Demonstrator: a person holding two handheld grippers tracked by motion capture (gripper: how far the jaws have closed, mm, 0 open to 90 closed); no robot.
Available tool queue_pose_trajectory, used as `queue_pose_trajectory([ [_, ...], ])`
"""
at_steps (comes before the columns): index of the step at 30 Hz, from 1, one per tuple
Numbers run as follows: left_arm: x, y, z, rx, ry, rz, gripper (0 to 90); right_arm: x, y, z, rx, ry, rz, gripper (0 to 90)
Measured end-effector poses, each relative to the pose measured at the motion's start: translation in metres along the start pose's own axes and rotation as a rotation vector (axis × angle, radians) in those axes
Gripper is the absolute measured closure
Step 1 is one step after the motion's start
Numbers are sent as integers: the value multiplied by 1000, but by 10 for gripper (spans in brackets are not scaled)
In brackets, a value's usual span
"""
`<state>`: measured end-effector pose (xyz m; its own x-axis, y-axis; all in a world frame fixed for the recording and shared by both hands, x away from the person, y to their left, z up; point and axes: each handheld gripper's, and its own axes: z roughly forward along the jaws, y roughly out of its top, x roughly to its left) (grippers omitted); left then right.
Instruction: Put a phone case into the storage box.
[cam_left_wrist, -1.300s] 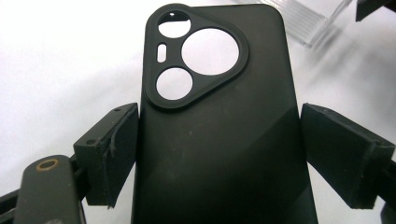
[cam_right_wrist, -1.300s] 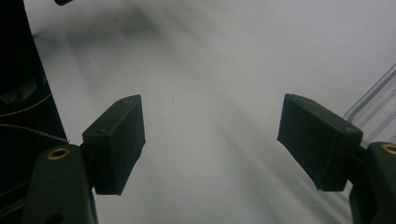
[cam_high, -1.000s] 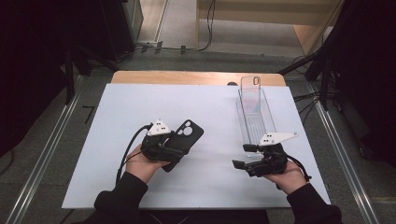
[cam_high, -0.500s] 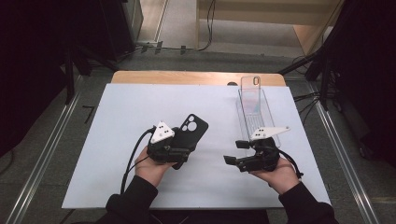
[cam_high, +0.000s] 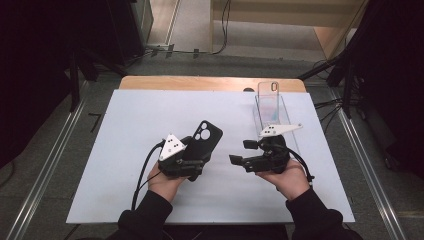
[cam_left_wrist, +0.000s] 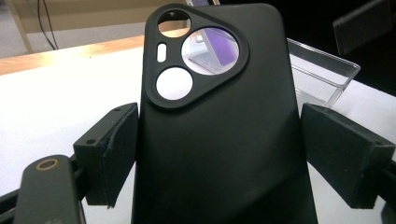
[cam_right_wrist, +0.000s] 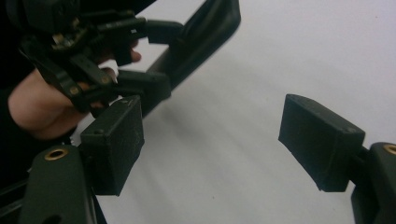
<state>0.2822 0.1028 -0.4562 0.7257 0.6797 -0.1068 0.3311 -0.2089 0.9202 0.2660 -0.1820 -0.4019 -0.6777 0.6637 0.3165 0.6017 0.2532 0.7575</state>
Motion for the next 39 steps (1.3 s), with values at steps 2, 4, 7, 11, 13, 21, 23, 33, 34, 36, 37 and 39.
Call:
queue_pose_trajectory([
  [2, -1, -2, 1, -3, -1, 1, 146, 1, 4, 1, -2, 11, 10, 205],
  [4, -1, -5, 2, -16, -5, -9, 146, 1, 8, 2, -6, 13, 17, 207],
  [7, 0, -7, 1, -44, 4, -20, 146, 0, 14, 4, -8, 11, 25, 209],
  [11, -3, -8, 2, -57, 9, -16, 146, 0, 20, 8, -11, 8, 34, 209],
  [13, -4, -9, 2, -60, 11, -15, 146, 0, 23, 10, -13, 10, 38, 211],
  [21, -7, -10, 3, -77, 4, -23, 146, -3, 35, 22, -8, 16, 63, 222],
  [23, -7, -10, 2, -78, 5, -23, 145, -3, 37, 24, -6, 19, 68, 224],
  [33, -8, -9, 2, -87, 8, -19, 145, -5, 44, 41, 3, 33, 89, 253],
  [34, -9, -9, 2, -87, 9, -18, 145, -6, 45, 43, 6, 38, 95, 262],
  [36, -10, -9, 1, -92, 11, -13, 145, -6, 46, 47, 12, 46, 103, 285],
  [37, -10, -9, 1, -93, 11, -9, 145, -6, 46, 48, 11, 45, 101, 300],
  [39, -11, -10, 1, -97, 11, -6, 145, -5, 47, 51, 18, 50, 108, 335],
])
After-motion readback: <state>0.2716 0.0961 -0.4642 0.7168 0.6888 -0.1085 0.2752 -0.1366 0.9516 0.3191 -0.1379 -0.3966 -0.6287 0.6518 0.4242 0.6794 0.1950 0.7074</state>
